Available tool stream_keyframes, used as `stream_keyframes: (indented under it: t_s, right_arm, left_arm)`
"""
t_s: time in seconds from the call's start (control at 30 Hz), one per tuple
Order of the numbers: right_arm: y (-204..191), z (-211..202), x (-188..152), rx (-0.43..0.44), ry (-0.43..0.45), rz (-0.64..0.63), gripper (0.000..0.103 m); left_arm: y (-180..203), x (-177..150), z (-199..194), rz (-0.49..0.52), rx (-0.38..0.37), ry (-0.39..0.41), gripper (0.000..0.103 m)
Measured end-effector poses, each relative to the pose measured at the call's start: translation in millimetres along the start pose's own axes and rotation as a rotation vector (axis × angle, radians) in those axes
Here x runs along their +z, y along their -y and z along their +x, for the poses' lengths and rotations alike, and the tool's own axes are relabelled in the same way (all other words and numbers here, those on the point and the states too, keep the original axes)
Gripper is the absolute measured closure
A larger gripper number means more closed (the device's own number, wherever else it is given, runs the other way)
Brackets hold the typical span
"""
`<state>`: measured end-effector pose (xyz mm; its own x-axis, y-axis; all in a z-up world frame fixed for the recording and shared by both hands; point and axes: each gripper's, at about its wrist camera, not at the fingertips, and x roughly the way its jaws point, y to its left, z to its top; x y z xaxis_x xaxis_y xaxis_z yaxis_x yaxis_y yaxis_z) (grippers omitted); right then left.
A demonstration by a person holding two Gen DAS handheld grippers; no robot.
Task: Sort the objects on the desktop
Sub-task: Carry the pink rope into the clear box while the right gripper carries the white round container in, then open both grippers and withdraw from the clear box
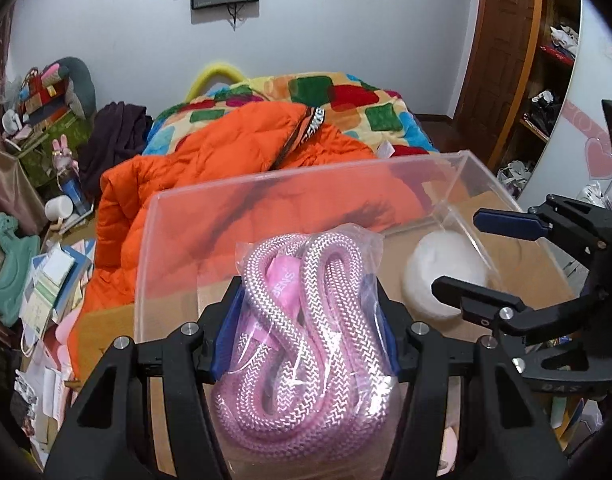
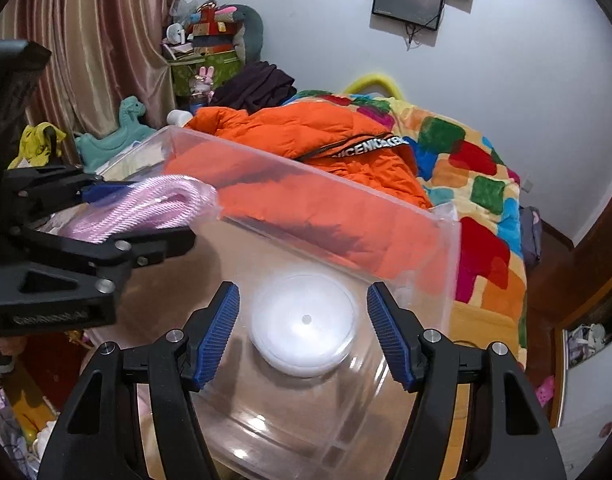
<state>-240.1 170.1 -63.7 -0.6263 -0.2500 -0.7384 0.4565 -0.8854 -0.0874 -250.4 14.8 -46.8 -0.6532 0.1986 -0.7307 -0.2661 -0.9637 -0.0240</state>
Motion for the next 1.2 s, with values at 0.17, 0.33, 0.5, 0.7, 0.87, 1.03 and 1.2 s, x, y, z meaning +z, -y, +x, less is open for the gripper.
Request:
stream_keyframes:
  t_s: [0.17,0.33,0.5,0.7,0.87,1.03,1.2]
  right_arm:
    - [0.1,2.0,-1.6,0.011,-0.009,0.007,0.040]
    - [-4.7,-0.7,-2.5,-0.014,-0.003,-0.014,0.035]
    - [-16.9,-29.2,-3.3,-0.083,0.093,-0.067,0.030]
    - [-24.6,-81.2,0.0,-0.127,0.230,-0.079,0.023]
    - [-22.3,-119.8,2.0,-0.113,0.305,-0.024,0.013]
    - [-24.9,-153.5,-9.5,-0.142,0.376,-0.012,0.006]
    - [-27.0,-166.8,-28.9,-0.158,0.400,0.005,0.005]
  left_arm:
    - [5.3,-5.3,-1.5,0.025,0.024,0.003,0.046]
    - [9.2,-8.9,-3.0,0.046,0.044,-0.003,0.044]
    - [12.7,-7.2,-27.8,0.064,0.093,0.057,0.028]
    - [19.4,-5.2,-81.7,0.116,0.152,0.200,0.013]
    - [17.0,-5.6,-114.9,0.103,0.174,0.263,0.009]
    - [6.4,-16.2,-141.0,0.062,0.159,0.281,0.007]
    - [-0.3,-34.4,-154.5,0.045,0.184,0.282,0.006]
